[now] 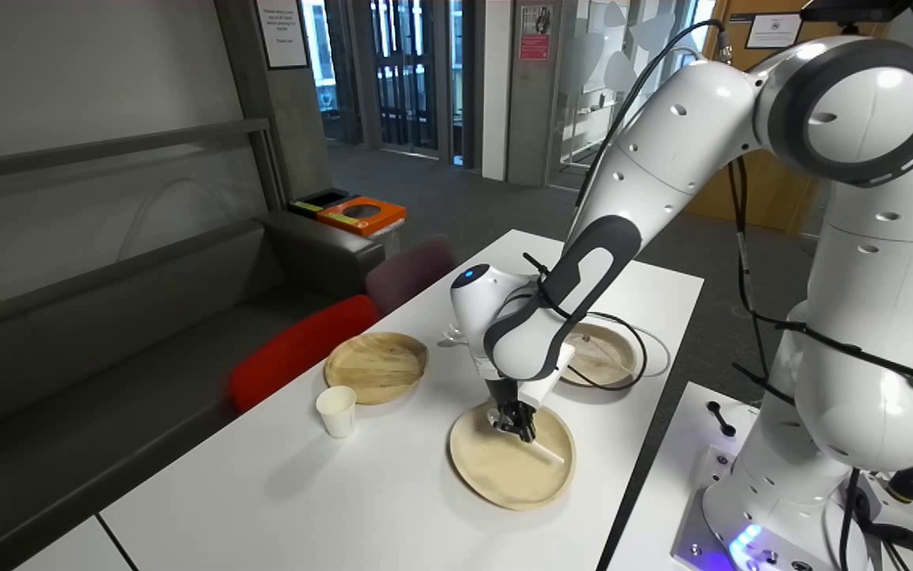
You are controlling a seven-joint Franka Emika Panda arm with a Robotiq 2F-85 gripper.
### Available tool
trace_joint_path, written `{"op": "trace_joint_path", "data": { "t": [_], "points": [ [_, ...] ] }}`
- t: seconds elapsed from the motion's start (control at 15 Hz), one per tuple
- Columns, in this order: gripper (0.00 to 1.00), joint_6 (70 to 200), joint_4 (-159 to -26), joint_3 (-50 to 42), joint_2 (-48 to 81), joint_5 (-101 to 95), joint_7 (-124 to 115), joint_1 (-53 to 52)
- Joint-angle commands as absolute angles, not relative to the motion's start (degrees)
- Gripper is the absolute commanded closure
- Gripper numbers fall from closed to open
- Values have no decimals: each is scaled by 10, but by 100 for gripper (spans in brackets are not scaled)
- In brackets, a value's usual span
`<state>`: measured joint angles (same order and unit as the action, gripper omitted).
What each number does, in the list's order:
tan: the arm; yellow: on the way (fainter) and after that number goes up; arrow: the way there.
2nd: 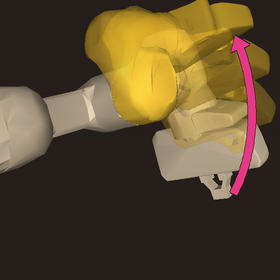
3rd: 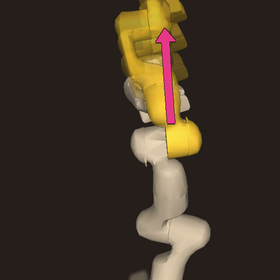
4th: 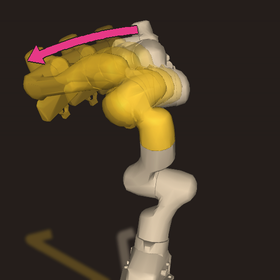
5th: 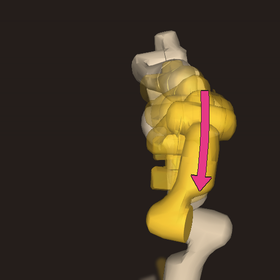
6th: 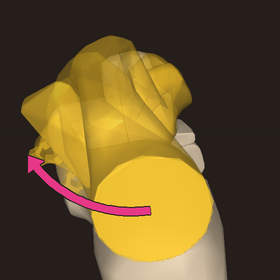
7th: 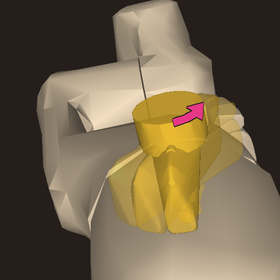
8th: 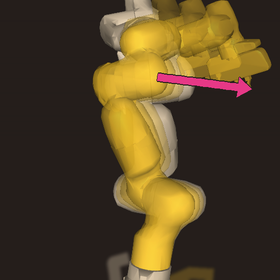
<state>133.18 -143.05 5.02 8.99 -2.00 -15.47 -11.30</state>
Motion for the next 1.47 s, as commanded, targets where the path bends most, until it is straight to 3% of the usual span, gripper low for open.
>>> {"op": "trace_joint_path", "data": {
  "t": [0.0, 1.4],
  "points": [
    [98, 1333, -1460, 54, 49, -27, -149, -102],
    [98, 1323, -1381, 53, 105, -54, -163, -107]
  ]
}}
